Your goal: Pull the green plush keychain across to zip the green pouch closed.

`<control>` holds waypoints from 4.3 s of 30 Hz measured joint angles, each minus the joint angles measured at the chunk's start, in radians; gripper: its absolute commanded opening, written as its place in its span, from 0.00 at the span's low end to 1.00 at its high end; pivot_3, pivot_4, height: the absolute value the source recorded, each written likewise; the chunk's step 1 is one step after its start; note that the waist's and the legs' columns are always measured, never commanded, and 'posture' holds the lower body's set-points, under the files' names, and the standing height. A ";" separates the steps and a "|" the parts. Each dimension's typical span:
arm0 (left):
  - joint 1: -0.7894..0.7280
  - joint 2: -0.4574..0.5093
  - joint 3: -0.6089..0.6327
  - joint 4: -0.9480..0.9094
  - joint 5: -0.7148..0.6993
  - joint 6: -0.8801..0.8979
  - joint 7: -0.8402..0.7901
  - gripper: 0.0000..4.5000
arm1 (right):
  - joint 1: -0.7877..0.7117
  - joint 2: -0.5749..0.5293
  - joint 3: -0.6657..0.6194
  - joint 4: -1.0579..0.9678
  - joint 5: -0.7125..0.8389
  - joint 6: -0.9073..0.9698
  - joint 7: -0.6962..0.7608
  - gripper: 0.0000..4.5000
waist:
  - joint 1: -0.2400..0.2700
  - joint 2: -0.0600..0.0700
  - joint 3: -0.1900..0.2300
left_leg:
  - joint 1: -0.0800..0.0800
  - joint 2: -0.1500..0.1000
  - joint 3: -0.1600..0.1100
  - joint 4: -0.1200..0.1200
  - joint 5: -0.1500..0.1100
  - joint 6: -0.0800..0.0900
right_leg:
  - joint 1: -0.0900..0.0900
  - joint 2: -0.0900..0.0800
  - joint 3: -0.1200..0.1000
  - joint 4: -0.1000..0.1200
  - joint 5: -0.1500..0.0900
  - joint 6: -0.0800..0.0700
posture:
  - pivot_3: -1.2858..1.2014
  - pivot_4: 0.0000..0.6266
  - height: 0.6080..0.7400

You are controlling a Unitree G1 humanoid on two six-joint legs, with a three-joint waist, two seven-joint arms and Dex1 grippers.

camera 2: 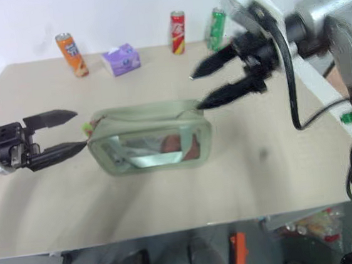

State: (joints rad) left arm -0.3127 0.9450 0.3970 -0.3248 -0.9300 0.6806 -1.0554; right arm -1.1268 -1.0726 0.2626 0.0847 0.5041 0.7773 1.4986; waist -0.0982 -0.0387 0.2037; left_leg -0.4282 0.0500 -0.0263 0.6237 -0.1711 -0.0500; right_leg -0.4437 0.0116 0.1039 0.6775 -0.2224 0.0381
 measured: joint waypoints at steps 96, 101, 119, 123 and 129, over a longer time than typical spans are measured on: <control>-0.174 -0.251 -0.134 0.514 0.202 0.039 0.069 0.00 | 0.343 0.196 -0.157 -0.181 0.008 0.053 -0.240 0.00 | -0.006 0.000 0.000 | 0.005 0.001 0.004 0.000 0.000 0.000 | 0.002 0.002 0.005 0.003 0.005 0.006 | 0.52 0.24 1.00; -0.181 -0.252 -0.132 0.512 0.203 0.039 0.068 0.00 | 0.343 0.196 -0.157 -0.181 0.008 0.053 -0.240 0.00 | -0.006 0.000 0.000 | 0.005 0.001 0.004 0.000 0.000 0.000 | 0.002 0.002 0.005 0.003 0.005 0.006 | 0.52 0.24 1.00; -0.565 -0.253 -0.263 0.459 0.278 -0.060 0.022 0.00 | 0.342 0.196 -0.157 -0.181 0.008 0.053 -0.250 0.00 | -0.003 0.000 0.000 | 0.004 0.000 0.004 0.000 0.000 0.000 | 0.002 0.001 0.005 0.002 0.005 0.008 | 0.52 0.24 1.00; -0.602 -0.259 -0.389 0.453 0.373 -0.125 -0.053 0.00 | 0.351 0.192 -0.160 -0.192 0.014 0.056 -0.258 0.00 | -0.003 0.000 0.000 | 0.004 0.000 0.003 0.000 0.000 0.000 | 0.002 0.002 0.005 0.002 0.005 0.007 | 0.52 0.24 1.00; -0.650 -0.310 -0.487 0.486 0.450 -0.200 -0.146 0.00 | 0.371 0.184 -0.179 -0.216 0.024 0.068 -0.275 0.00 | -0.002 0.000 0.000 | 0.004 -0.001 0.003 0.000 0.000 0.000 | 0.002 0.001 0.006 0.002 0.005 0.008 | 0.52 0.24 1.00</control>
State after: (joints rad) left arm -0.9622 0.6354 -0.0897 0.1609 -0.4801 0.4808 -1.2013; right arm -0.7555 -0.8885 0.0840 -0.1315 0.5285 0.8458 1.2235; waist -0.0998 -0.0387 0.2042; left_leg -0.4247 0.0494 -0.0229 0.6242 -0.1710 -0.0499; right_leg -0.4418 0.0131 0.1097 0.6799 -0.2178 0.0457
